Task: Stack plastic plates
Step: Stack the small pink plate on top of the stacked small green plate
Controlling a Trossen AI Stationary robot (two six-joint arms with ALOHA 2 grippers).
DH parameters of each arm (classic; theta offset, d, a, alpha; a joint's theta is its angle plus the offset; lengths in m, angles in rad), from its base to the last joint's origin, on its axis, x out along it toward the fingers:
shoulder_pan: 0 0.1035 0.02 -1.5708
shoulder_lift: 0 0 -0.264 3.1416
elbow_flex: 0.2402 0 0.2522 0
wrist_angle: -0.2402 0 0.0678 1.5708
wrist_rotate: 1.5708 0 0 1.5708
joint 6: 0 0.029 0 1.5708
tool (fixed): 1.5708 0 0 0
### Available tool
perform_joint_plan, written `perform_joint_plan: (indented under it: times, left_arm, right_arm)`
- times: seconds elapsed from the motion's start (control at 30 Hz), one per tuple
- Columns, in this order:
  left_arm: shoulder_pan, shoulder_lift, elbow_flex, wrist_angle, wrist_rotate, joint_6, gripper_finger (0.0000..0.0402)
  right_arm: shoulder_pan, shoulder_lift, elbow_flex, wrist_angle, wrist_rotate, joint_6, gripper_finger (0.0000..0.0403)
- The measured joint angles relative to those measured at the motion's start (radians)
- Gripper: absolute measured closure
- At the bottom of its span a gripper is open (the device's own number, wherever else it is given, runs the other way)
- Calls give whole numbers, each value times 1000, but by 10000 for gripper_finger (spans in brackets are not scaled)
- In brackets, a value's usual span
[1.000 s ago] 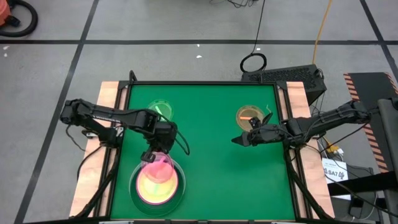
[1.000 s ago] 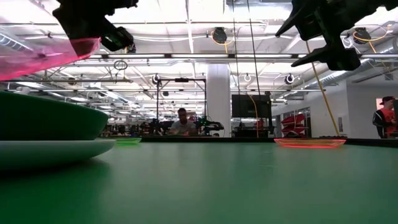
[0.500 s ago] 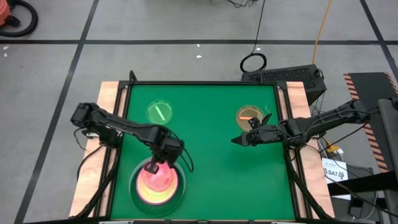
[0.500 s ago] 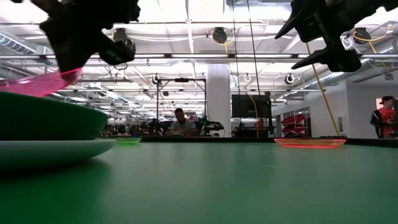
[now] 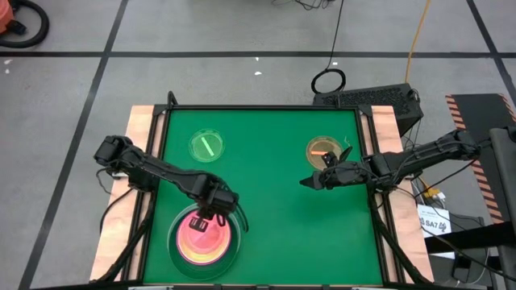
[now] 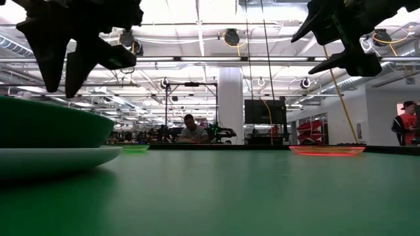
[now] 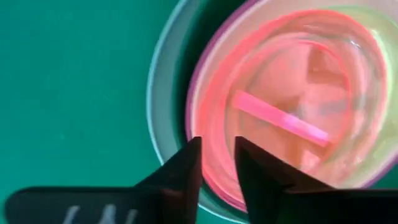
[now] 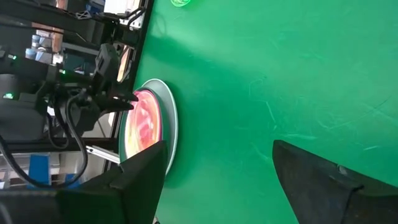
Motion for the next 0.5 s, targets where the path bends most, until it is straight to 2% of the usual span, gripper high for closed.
perform_joint_plan:
  times: [0.17, 0.5]
  left_arm:
    - [1, -2, 0, 26, -23, -70, 259]
    - [27, -3, 0, 39, -30, -243, 254]
  right_arm:
    - [-4, 0, 0, -1, 2, 13, 122]
    - [-45, -17, 0, 2, -1, 28, 122]
